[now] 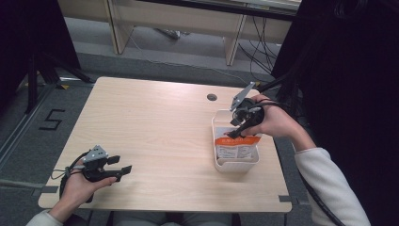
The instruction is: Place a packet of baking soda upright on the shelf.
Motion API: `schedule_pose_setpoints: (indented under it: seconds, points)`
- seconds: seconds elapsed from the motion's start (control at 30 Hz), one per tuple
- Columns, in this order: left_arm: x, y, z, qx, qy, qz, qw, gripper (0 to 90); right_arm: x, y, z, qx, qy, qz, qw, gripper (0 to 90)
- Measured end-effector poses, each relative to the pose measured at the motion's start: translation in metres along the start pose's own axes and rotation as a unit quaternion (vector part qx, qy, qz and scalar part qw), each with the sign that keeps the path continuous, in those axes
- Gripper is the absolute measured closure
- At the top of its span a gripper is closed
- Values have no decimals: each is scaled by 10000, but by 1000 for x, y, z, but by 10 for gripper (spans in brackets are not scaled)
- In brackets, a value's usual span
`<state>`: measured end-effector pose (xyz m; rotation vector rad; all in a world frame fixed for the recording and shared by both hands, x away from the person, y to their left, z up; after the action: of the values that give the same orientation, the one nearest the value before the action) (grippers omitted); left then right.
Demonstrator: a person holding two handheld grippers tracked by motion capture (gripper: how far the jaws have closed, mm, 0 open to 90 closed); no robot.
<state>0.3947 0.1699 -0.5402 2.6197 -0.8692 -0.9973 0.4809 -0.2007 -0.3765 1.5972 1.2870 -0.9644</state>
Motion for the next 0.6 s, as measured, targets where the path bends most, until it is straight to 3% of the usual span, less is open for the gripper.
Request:
schedule_pose_setpoints:
  seconds: [0.17,0.27,0.47,0.6]
  points:
    - [0,2,0,-54,18,6,10000,315,7,-7,-26,-66,456,62,9989,458]
    - [0,3,0,-37,24,39,10000,315,10,-11,-34,-131,560,129,9983,464]
    - [-1,4,0,-46,40,35,10000,314,20,-30,-59,-355,934,210,9948,466]
    - [-1,5,0,-41,43,47,10000,314,28,-45,-68,-560,926,124,9940,468]
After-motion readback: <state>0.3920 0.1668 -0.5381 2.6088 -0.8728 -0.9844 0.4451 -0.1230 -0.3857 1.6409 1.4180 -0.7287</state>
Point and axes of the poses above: each handheld gripper's, and its own axes: x roughly forward along the jaws, z roughly out of its underside, y roughly to its right, the point moved 8 cm from there along x, roughly forward along the jaws, and after that the axes turned 13 degrees about -x, right-handed, at the moved point
